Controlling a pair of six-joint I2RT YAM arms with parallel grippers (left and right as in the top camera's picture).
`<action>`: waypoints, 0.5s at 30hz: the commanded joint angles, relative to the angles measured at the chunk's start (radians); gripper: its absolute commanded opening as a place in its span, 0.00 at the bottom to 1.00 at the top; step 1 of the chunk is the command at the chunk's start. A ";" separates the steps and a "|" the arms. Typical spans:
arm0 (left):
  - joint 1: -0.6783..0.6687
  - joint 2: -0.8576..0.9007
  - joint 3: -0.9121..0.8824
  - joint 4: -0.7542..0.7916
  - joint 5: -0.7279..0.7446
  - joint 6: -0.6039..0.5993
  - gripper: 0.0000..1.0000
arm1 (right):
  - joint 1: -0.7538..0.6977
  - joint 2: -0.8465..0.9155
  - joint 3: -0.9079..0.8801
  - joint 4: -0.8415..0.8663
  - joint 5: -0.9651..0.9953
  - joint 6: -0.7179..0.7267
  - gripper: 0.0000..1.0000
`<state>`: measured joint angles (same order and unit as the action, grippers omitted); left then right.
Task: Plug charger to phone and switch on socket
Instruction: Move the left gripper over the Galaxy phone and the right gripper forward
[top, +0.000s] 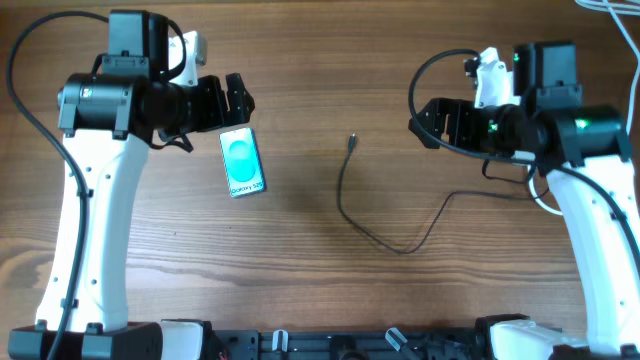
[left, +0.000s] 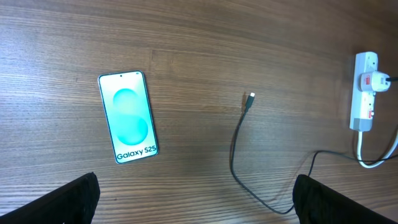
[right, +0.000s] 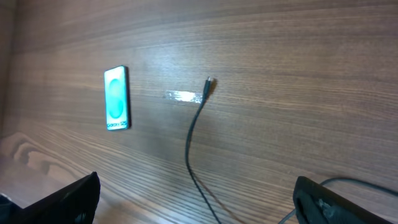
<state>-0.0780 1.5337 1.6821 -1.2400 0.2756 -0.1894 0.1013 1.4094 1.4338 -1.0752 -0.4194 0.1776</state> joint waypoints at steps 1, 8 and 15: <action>-0.005 0.050 0.018 -0.010 -0.024 -0.065 1.00 | 0.002 0.038 0.024 -0.005 -0.019 -0.018 1.00; -0.028 0.200 0.017 -0.027 -0.163 -0.199 0.98 | 0.002 0.074 0.024 -0.029 -0.017 -0.020 1.00; -0.058 0.388 0.013 -0.056 -0.251 -0.264 0.98 | 0.002 0.075 0.024 -0.041 0.027 -0.020 1.00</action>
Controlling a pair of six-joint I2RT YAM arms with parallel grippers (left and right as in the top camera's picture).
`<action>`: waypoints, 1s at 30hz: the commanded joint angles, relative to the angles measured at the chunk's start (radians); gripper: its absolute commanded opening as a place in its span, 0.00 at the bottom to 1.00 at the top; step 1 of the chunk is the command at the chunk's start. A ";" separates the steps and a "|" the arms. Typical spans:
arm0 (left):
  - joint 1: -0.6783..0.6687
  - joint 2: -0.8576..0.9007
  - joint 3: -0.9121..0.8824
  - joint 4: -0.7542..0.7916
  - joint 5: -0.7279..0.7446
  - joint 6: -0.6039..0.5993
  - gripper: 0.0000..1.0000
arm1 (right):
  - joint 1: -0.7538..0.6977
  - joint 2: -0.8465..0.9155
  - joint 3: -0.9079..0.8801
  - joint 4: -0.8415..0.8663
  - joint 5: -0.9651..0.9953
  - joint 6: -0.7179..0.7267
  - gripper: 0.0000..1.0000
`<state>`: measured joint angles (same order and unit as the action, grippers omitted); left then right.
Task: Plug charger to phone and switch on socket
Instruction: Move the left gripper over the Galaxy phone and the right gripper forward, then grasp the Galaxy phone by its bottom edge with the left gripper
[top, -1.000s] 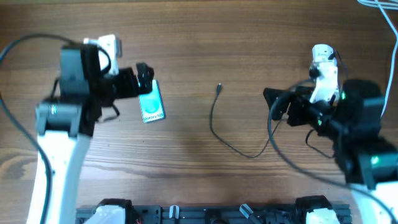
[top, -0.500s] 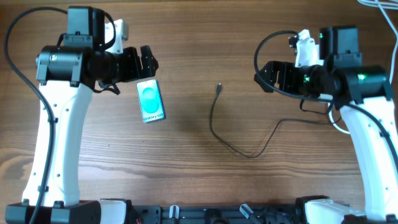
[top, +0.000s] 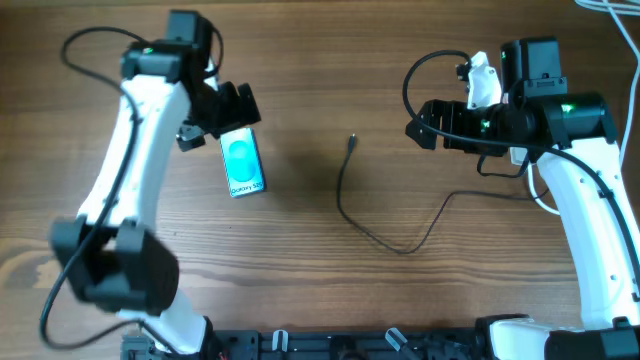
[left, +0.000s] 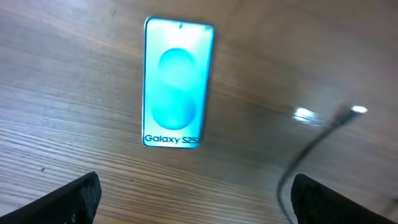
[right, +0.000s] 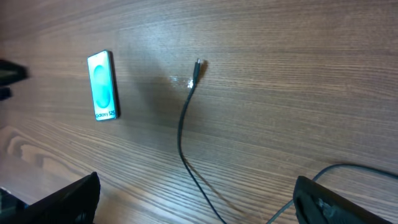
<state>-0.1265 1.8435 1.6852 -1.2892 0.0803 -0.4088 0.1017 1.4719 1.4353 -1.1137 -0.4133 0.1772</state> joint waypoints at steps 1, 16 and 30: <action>-0.011 0.099 0.004 -0.002 -0.056 -0.044 0.98 | 0.002 0.012 0.022 -0.003 0.021 -0.020 1.00; -0.011 0.188 -0.262 0.272 -0.049 0.069 1.00 | 0.002 0.012 0.022 -0.010 0.021 -0.020 1.00; -0.011 0.205 -0.346 0.412 -0.049 0.087 1.00 | 0.002 0.012 0.015 -0.024 0.033 -0.020 1.00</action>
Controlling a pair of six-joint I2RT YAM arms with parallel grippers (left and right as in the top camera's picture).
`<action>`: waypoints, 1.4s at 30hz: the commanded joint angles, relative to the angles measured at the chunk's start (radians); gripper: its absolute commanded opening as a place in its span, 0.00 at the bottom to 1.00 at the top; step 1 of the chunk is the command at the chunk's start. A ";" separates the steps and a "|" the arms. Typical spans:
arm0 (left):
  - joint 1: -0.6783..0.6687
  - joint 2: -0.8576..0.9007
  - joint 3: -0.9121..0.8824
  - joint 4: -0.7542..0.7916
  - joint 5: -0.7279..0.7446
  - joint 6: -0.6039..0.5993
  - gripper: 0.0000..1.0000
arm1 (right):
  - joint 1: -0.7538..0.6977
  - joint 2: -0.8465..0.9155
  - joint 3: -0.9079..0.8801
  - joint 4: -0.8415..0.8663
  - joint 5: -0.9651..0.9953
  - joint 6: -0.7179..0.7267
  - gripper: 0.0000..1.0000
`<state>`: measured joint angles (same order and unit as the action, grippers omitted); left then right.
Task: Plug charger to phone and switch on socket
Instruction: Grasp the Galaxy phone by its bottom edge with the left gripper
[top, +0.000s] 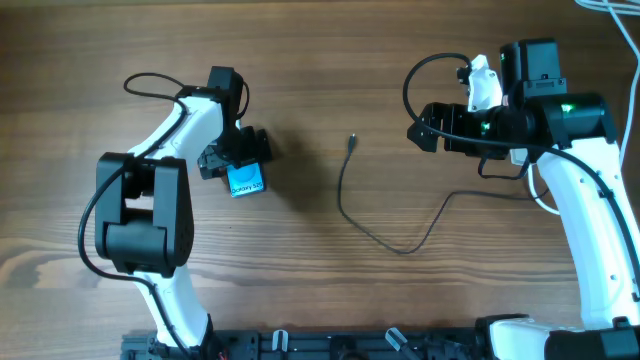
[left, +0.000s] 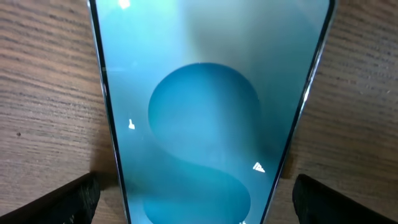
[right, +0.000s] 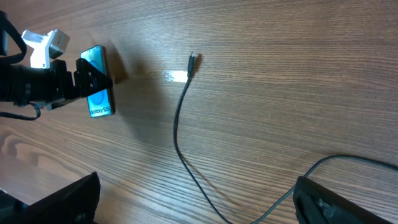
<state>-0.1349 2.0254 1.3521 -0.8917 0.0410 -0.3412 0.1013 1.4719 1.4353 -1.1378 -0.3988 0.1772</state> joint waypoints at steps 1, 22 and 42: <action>-0.003 0.023 -0.013 0.018 -0.010 0.020 1.00 | 0.002 0.012 0.012 0.000 0.018 -0.020 0.99; -0.003 0.025 -0.100 0.109 -0.014 0.020 0.85 | 0.002 0.012 0.009 0.004 0.018 -0.020 1.00; -0.003 0.024 -0.090 0.071 -0.013 0.019 0.68 | 0.002 0.012 0.009 0.010 0.018 -0.018 1.00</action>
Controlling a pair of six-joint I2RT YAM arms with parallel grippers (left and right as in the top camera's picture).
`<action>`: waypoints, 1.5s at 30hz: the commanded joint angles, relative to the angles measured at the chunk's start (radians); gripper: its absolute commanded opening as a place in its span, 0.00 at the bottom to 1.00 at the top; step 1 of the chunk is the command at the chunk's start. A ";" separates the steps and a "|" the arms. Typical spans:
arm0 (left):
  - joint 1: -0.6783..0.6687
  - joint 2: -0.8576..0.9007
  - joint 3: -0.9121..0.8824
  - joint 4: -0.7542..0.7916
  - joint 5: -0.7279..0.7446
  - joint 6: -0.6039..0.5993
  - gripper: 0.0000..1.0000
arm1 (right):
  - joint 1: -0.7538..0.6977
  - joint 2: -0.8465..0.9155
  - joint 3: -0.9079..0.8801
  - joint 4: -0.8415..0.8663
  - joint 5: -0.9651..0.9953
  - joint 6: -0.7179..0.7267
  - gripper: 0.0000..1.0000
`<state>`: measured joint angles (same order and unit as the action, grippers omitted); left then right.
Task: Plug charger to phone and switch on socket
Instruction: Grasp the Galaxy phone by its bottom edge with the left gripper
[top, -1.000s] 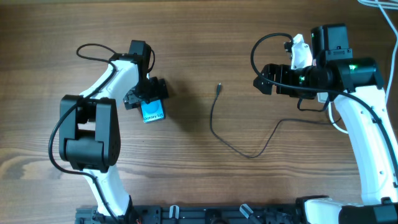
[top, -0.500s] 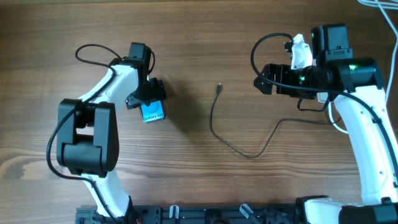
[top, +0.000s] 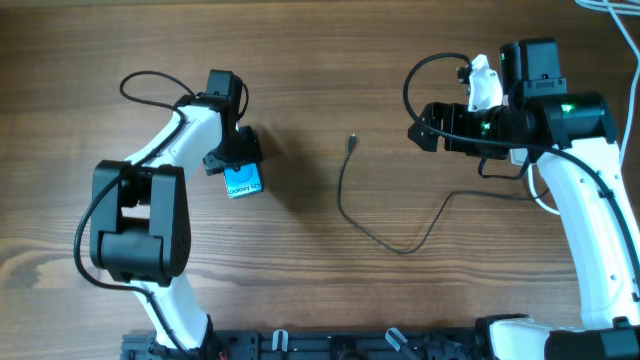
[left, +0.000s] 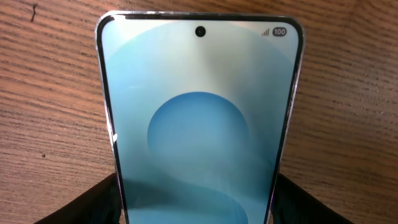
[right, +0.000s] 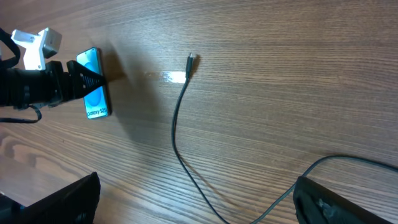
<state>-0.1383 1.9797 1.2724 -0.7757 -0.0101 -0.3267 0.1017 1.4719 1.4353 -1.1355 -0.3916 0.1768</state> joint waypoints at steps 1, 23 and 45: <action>0.001 0.069 0.006 -0.061 0.038 0.005 0.68 | 0.002 0.012 0.009 0.008 0.011 -0.017 1.00; 0.001 0.042 0.271 -0.319 0.060 -0.022 0.65 | 0.002 0.012 0.009 0.016 0.011 -0.019 1.00; 0.001 -0.016 0.271 -0.317 0.280 -0.079 0.32 | 0.002 0.012 0.009 0.016 0.011 -0.018 1.00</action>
<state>-0.1383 1.9987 1.5196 -1.0924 0.1596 -0.3954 0.1013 1.4719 1.4353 -1.1217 -0.3912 0.1768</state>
